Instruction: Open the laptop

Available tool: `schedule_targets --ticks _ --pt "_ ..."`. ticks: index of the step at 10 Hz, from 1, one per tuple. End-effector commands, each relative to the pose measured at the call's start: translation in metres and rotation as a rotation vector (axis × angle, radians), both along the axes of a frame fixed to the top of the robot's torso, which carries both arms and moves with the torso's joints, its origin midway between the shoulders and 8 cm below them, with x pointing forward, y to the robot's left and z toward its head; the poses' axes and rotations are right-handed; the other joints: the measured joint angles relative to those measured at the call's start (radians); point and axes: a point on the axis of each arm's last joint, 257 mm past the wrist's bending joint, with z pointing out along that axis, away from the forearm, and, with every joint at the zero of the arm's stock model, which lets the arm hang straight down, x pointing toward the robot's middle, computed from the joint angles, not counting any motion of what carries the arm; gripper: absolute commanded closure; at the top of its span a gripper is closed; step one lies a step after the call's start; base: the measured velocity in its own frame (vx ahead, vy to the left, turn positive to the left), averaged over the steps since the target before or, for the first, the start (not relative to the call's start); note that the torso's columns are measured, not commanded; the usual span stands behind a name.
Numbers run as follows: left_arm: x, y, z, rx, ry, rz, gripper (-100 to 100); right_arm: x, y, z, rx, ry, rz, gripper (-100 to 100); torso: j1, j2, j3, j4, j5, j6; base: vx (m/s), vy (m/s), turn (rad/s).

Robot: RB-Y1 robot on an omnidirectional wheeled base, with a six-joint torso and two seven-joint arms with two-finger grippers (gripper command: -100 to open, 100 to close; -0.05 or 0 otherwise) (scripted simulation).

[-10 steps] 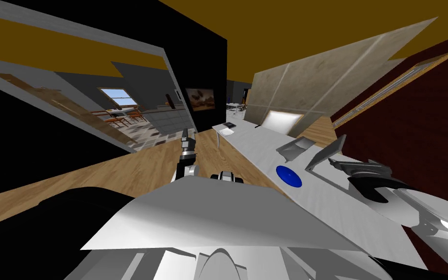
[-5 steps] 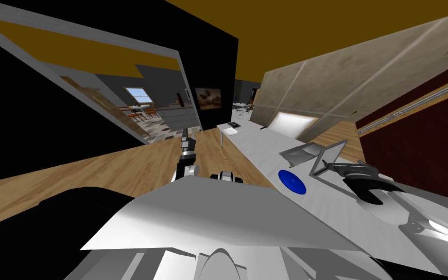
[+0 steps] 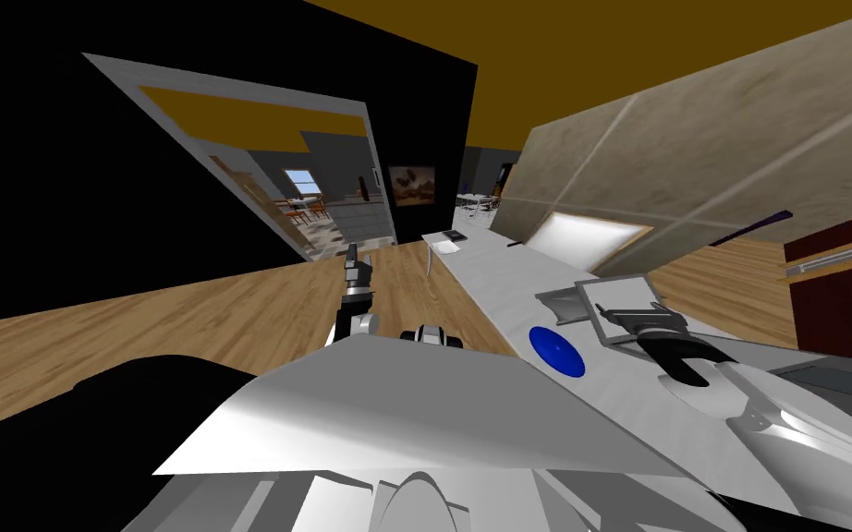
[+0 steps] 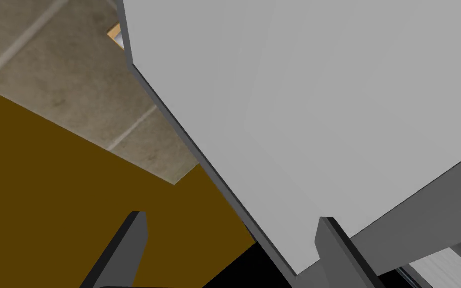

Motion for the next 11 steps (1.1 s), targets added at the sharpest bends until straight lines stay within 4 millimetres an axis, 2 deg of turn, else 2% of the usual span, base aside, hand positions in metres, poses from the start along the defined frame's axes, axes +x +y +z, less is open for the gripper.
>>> schedule_targets --ticks 1,3,6,10,11 --pt "0.0 0.0 0.0 0.0 0.0 0.0 0 0.007 0.013 -0.011 -0.007 0.013 0.051 -100 0.0 -0.001 0.0 0.0 0.0 0.004 -0.087 -0.057 0.165" --pt "0.0 0.0 0.0 0.0 0.0 0.0 0 0.014 0.021 -0.014 -0.021 0.019 0.094 -100 0.0 0.001 0.0 0.0 0.0 0.0 -0.184 -0.096 0.333" --pt "0.0 0.0 0.0 0.0 0.0 0.0 0 0.026 0.032 -0.012 -0.045 0.018 0.158 -100 -0.001 0.004 0.002 0.002 0.004 0.009 -0.243 -0.101 0.295" --pt "0.0 0.0 0.0 0.0 0.0 0.0 0 0.044 0.042 0.006 -0.087 -0.004 0.247 -100 -0.006 0.01 0.006 0.003 0.001 0.018 -0.27 -0.117 0.271" --pt "0.0 0.0 0.0 0.0 0.0 0.0 0 0.044 0.042 0.006 -0.087 -0.004 0.247 -100 -0.006 0.01 0.006 0.003 0.002 0.018 -0.234 -0.082 0.083"
